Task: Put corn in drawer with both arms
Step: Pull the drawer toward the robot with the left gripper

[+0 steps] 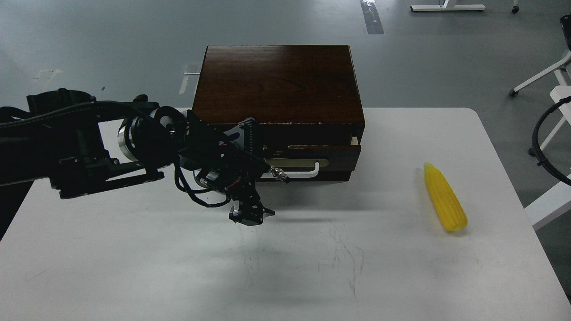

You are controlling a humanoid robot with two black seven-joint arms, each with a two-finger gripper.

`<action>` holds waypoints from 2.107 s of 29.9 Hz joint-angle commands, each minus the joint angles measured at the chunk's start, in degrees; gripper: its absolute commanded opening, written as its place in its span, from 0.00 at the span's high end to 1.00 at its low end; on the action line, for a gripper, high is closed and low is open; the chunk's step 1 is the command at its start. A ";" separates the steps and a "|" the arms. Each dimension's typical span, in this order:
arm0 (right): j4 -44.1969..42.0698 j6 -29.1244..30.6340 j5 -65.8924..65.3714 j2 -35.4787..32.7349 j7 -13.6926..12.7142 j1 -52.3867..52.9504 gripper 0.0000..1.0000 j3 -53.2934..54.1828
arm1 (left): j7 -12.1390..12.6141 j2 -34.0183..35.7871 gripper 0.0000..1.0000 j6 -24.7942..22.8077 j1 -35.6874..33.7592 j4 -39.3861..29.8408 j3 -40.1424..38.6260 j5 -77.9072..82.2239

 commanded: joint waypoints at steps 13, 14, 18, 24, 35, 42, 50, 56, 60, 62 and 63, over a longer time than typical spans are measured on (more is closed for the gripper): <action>-0.09 0.00 -0.09 -0.08 -0.08 0.40 0.00 0.00 | -0.58 1.44 0.09 0.01 0.11 -1.89 -0.05 0.00; -0.09 0.00 0.00 -0.08 -0.08 0.40 0.00 0.00 | -0.58 1.70 0.09 0.01 0.11 -1.98 -0.05 0.00; -0.09 0.00 0.00 -0.08 -0.08 0.40 0.00 0.00 | -0.58 1.79 0.09 0.01 0.11 -3.12 -0.05 0.00; -0.09 0.00 0.00 -0.17 -0.08 0.40 0.00 0.00 | -0.58 1.53 0.09 0.01 0.11 -3.74 -0.05 0.00; -0.44 0.00 0.00 -0.87 -0.08 0.40 0.00 0.00 | -0.58 2.85 0.07 0.01 0.11 -6.02 -0.05 0.00; -1.23 0.00 0.00 -1.13 -0.08 0.66 0.00 0.00 | -0.58 2.85 0.07 0.01 0.02 -6.28 -0.05 0.00; -1.23 0.00 0.00 -1.13 -0.08 0.66 0.00 0.00 | -0.58 3.29 0.06 0.01 0.11 -8.31 -0.31 0.00; -1.32 0.00 0.00 -1.13 -0.08 0.66 0.00 -0.09 | -0.58 3.20 0.05 0.01 0.37 -7.96 -0.57 -0.02; -1.32 0.00 0.00 -1.13 -0.08 0.66 0.00 -0.09 | -0.53 3.29 0.04 0.01 0.55 -7.69 -0.57 -0.19; -1.32 0.00 0.00 -1.05 -0.08 0.57 0.00 -0.17 | -0.09 3.20 0.03 0.01 0.63 -7.08 -0.66 -0.37; -1.32 0.00 -0.09 -1.05 -0.08 0.57 0.00 -0.09 | -0.01 3.20 0.03 0.01 0.63 -6.82 -0.66 -0.45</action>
